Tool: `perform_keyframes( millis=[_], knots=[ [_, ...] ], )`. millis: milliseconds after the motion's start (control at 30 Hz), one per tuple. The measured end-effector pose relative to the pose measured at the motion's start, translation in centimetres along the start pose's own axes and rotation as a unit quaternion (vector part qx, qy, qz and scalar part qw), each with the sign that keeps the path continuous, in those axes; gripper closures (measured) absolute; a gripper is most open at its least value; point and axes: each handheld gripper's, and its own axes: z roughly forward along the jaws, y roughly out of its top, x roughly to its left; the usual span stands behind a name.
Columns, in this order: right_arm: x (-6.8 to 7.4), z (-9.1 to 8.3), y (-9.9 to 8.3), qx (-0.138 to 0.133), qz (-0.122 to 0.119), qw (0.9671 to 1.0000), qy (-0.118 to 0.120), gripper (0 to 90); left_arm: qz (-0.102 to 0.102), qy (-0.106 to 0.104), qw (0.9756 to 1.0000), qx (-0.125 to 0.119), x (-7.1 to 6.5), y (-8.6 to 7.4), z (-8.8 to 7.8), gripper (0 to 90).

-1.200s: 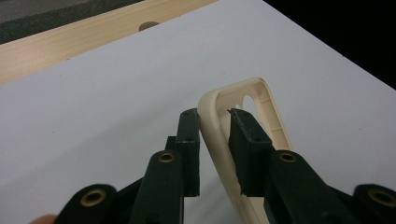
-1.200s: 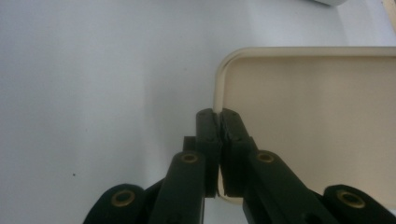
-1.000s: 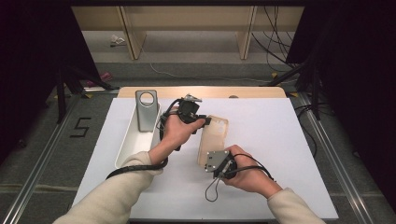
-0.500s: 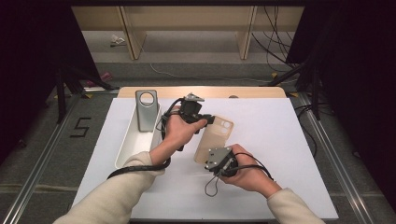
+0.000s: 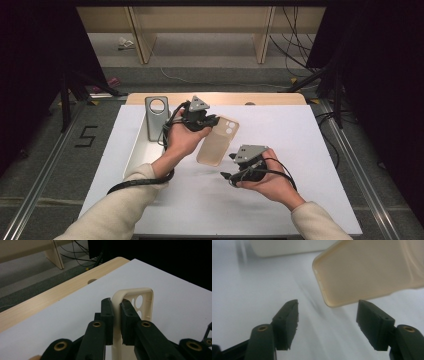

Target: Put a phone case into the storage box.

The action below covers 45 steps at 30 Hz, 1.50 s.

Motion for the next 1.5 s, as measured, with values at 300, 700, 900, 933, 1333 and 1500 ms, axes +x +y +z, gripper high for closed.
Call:
perform_keyframes(
  millis=[300, 700, 900, 933, 1333, 1500],
  knots=[
    [-0.6, -0.5, -0.6, -0.016, 0.023, 0.9995, -0.009, 27.0, -0.006, 0.008, 0.9998, -0.018, 0.9, -0.1, -1.3, 82.1],
    [-1.6, -1.7, -1.3, -0.042, 0.058, 0.9970, -0.028, 24.1, -0.016, 0.013, 0.9992, -0.035, 2.3, -0.2, -3.1, 82.0],
    [-2.1, -2.2, -1.6, -0.056, 0.069, 0.9950, -0.045, 22.9, -0.022, 0.015, 0.9987, -0.042, 2.9, -0.2, -4.1, 82.0],
    [-2.2, -2.3, -1.6, -0.057, 0.071, 0.9947, -0.047, 22.8, -0.025, 0.015, 0.9986, -0.044, 3.0, -0.1, -4.2, 82.1],
    [-2.6, -2.9, -2.4, -0.059, 0.081, 0.9933, -0.057, 23.2, -0.033, 0.009, 0.9976, -0.060, 4.4, 0.1, -5.7, 82.1],
    [-2.7, -3.2, -2.6, -0.060, 0.086, 0.9927, -0.060, 23.2, -0.034, 0.011, 0.9974, -0.063, 4.9, 0.1, -6.4, 82.1]
  ],
)
